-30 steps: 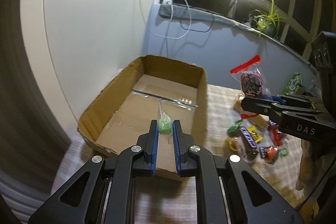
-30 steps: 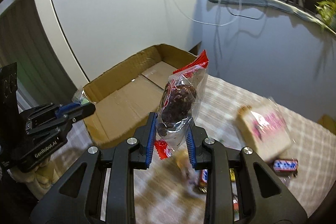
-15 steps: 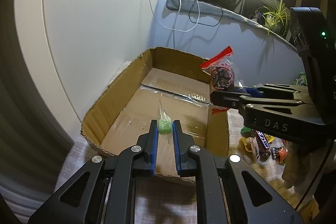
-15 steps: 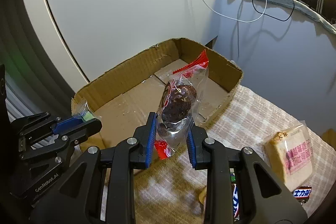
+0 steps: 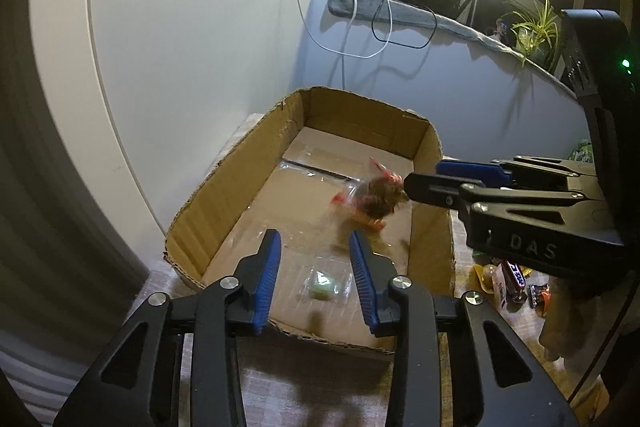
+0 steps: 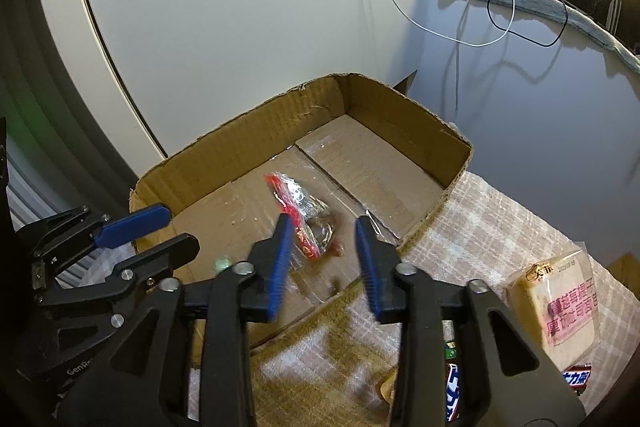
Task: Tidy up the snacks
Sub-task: 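Carry both held snacks over the cardboard box and open both tools, then grasp the orange-wrapped candy with the left tool while the right tool grasps the green candy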
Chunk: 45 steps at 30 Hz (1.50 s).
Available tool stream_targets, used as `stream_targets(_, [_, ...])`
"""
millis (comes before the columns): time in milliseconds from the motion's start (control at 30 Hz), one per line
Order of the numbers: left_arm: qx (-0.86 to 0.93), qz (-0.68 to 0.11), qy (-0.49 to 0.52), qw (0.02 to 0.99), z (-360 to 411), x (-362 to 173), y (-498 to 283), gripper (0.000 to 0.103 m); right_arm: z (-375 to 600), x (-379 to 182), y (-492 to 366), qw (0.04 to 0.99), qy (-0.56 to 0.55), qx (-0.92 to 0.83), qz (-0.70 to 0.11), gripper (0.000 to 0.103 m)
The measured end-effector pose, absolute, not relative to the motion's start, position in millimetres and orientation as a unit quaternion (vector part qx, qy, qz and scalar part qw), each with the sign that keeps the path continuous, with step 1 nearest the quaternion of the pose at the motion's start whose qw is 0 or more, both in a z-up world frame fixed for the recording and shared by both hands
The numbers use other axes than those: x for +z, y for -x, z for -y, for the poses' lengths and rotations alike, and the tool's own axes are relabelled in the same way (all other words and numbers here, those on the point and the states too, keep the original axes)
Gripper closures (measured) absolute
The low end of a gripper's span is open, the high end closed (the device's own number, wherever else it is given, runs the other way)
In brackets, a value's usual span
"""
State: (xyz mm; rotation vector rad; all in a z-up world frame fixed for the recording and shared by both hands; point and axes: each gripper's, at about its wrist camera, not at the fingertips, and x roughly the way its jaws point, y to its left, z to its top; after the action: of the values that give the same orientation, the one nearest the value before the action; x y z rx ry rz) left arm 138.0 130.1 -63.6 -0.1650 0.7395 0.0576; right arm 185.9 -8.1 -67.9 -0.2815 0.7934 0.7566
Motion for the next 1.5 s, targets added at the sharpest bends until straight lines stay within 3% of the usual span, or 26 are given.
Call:
stream_targets(67, [0.028, -0.359, 0.08, 0.93, -130, -62, -137, 0.069, 9, -66, -184, 0.848, 0.136, 0.356, -0.368, 0.05])
stream_targets(700, [0.024, -0.341, 0.064, 0.938, -116, -50, -127, 0.069, 30, -46, -172, 0.865, 0.124, 0.342, -0.345, 0.034])
stream_targets(867, [0.018, -0.336, 0.059, 0.94, -108, -45, -122, 0.067, 46, -39, -164, 0.873, 0.116, 0.335, -0.336, 0.012])
stream_targets(967, [0.018, -0.331, 0.055, 0.942, -102, -42, -118, 0.054, 58, -36, -160, 0.877, 0.114, 0.327, -0.332, 0.003])
stream_targets(1133, [0.009, -0.324, 0.051, 0.945, -91, -38, -111, 0.042, 83, -32, -150, 0.884, 0.12, 0.314, -0.326, 0.002])
stream_targets(1500, [-0.028, -0.325, 0.051, 0.944, -60, -40, -105, 0.042, 169, -23, -131, 0.902, 0.102, 0.266, -0.324, 0.002])
